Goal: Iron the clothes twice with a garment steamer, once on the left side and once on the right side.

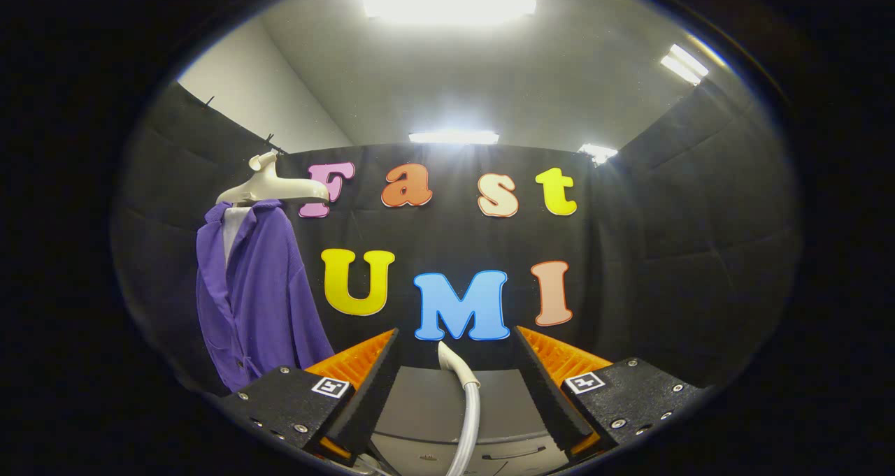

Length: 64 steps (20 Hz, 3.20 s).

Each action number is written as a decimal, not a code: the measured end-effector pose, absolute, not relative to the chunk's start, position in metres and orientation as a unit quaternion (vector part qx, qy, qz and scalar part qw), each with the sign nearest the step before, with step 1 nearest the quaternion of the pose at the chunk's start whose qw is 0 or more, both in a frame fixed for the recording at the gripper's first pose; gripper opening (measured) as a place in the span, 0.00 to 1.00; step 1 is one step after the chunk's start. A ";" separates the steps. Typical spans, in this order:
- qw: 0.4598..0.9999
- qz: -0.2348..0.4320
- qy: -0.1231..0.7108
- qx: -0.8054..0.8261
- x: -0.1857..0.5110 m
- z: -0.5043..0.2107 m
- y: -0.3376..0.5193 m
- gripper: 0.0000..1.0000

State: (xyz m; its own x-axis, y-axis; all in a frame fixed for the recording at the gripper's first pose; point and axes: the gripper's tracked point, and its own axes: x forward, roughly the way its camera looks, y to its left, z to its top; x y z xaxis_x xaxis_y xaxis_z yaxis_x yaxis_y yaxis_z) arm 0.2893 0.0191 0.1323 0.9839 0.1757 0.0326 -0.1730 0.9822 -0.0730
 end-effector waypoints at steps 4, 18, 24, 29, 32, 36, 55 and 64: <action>0.994 0.104 0.014 -0.025 0.348 0.111 0.011 0.95; 0.958 0.158 0.197 0.134 0.510 0.009 0.011 0.94; 0.914 0.190 0.302 0.191 0.540 -0.052 0.015 0.93; 0.874 0.210 0.368 0.236 0.546 -0.082 0.029 0.93; 0.850 0.217 0.397 0.270 0.544 -0.094 0.032 0.91; 0.811 0.221 0.429 0.332 0.547 -0.108 0.038 0.82; 0.847 0.268 0.309 0.339 0.471 -0.007 0.049 0.36; 0.922 0.193 0.187 0.279 0.345 0.042 0.062 0.36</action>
State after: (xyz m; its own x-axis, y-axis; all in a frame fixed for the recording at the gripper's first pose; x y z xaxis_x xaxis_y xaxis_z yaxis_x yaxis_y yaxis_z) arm 0.3454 0.0622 0.0420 0.8555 0.4607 -0.2365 -0.2522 0.7696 0.5866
